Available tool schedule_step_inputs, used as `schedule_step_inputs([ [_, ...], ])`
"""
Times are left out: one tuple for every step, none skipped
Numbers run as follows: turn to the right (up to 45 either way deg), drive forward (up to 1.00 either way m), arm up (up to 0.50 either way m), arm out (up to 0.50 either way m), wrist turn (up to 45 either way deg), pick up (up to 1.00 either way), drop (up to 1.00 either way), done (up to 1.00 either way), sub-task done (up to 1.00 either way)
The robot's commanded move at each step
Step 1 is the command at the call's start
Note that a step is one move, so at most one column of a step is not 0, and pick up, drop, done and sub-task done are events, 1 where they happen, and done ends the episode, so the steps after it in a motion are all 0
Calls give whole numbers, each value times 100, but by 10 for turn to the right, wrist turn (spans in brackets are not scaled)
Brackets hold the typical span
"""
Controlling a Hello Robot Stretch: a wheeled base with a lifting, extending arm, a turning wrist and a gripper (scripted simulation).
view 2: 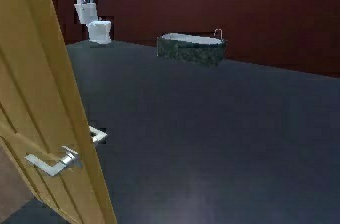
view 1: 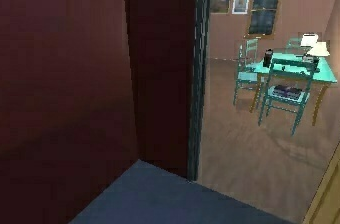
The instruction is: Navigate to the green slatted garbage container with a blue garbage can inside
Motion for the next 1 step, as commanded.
schedule_step_inputs([
  [90,0,0,0,0,0,0,0,0],
])
